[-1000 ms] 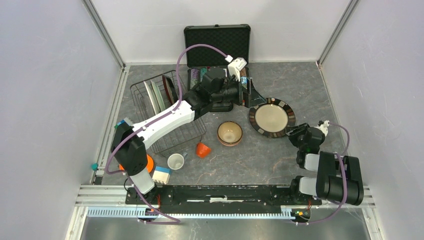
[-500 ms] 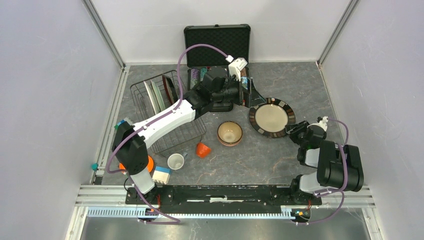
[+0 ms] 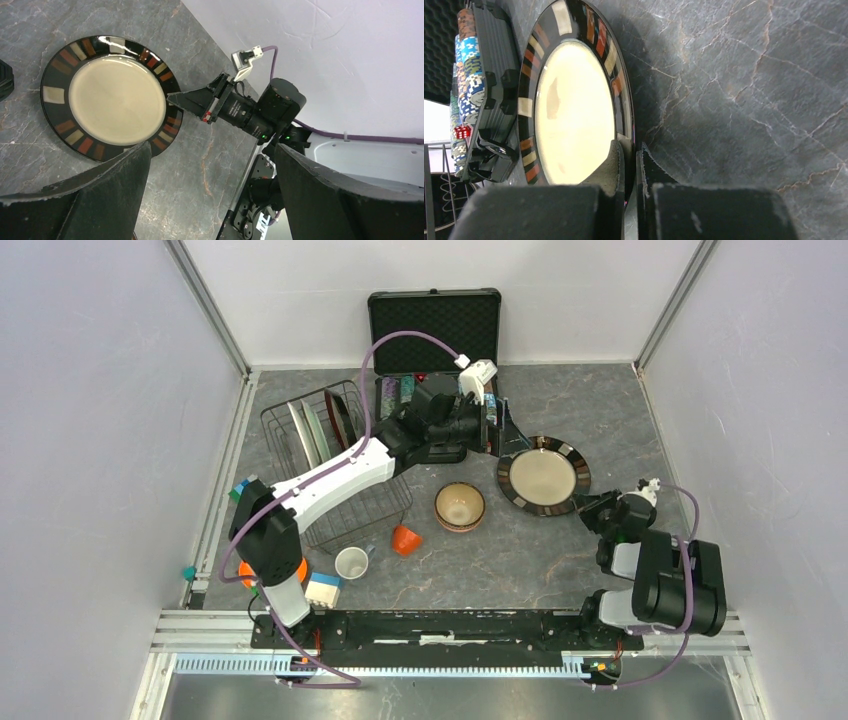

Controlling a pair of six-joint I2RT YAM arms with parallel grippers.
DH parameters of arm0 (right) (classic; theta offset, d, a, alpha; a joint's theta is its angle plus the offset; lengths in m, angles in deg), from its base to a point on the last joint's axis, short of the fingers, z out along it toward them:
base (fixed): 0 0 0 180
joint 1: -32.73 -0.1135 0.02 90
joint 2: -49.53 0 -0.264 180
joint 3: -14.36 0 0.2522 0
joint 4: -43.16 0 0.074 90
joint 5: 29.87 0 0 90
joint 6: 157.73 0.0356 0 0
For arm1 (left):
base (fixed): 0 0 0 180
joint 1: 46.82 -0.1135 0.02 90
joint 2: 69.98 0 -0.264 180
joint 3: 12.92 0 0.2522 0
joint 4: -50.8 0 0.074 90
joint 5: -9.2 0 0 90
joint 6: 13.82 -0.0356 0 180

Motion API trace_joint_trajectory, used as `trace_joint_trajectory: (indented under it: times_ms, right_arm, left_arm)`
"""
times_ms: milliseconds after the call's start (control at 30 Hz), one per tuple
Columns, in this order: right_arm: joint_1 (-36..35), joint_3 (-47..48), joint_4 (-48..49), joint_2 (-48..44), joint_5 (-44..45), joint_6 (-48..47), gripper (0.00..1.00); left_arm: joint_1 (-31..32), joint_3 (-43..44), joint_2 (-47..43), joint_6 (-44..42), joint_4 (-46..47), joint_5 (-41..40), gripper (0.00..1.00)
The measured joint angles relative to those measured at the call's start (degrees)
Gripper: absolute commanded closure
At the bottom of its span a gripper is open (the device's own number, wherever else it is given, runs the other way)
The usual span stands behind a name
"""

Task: Load the mixed dishes into the dish rack
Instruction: Pick up the plate at the center of the board.

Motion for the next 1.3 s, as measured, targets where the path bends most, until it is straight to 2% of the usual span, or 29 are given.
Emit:
trace_joint_trajectory:
  times_ms: [533,600,767,867,1067,1300]
  right_arm:
    - [-0.2,-3.7,-11.7,-23.0,3.1,-7.5,1.00]
    - [-0.2,-3.3,-13.3,-23.6,3.1,-8.3,1.00]
    - [-0.2,-1.9,-15.5,-24.0,3.0,-9.5,1.00]
    - [-0.2,-1.3,-17.4,-24.7,3.0,-9.8,1.00]
    - [-0.1,1.4,-21.8,-23.5,3.1,-8.4,1.00]
    - [0.3,2.7,-23.4,-20.9,2.1,-5.4,1.00]
  left_arm:
    - [0.3,2.9,2.7,-0.2,-3.2,-1.6,0.04]
    - [1.3,6.9,5.2,-1.4,-5.7,-3.1,0.04]
    - [7.3,24.6,17.0,-6.9,-15.4,-8.8,0.05]
    - [10.0,27.9,20.9,-8.8,-19.9,-10.4,0.05]
    - [11.8,22.8,21.8,-11.0,-22.1,-11.4,0.06]
    - [14.3,7.1,20.8,-11.9,-16.9,-12.6,0.06]
